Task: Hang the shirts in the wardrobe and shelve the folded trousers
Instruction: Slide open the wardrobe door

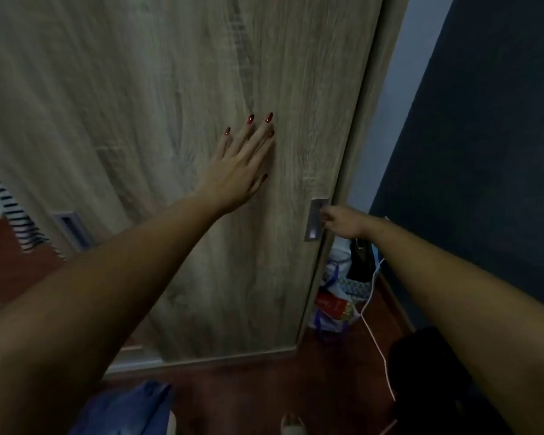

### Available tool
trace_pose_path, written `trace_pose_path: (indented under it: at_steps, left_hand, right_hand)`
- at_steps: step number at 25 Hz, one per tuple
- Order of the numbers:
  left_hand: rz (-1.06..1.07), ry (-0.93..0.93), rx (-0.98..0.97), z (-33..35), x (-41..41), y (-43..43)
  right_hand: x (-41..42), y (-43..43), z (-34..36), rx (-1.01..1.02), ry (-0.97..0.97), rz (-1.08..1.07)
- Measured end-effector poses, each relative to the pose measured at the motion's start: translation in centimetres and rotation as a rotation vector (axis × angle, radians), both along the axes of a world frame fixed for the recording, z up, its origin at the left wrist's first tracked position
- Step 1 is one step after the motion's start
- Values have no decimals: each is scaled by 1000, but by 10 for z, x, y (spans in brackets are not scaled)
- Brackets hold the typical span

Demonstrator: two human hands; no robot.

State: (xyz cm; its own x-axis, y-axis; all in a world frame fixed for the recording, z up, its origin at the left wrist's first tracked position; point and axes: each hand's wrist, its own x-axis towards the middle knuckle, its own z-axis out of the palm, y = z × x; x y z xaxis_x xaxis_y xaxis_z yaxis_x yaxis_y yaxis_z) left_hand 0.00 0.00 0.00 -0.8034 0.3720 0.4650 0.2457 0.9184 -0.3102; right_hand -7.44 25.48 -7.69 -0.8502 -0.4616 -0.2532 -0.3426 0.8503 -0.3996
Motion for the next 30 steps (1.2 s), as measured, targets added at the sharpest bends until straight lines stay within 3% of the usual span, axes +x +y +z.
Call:
trace_pose_path:
  at_steps: [6,10,13,17,22,26,30]
  left_hand:
    - [17,102,-58,-23,-23,-11]
    - [35,190,-68,-35,-34,-30]
    - [197,272,-38,-47,-28,-77]
    - [303,316,0,-58,0,-134]
    - [310,304,36,-65,-2,-148]
    - [390,247,101,-66,13,-185]
    - [577,134,207,-58,52,-238]
  right_hand:
    - [-23,-5,-29,-282,-54,-152]
    - [-29,-15,-43,-358,-93,-117]
    - [-45,-75,-41,-331,-105,86]
    - [-25,-135,-38,-395,-139,204]
    - [-7,-144,-48,-480,-159,220]
    - [3,-182,-46,-451,-230,356]
    - [25,-243,-5,-388,-80,644]
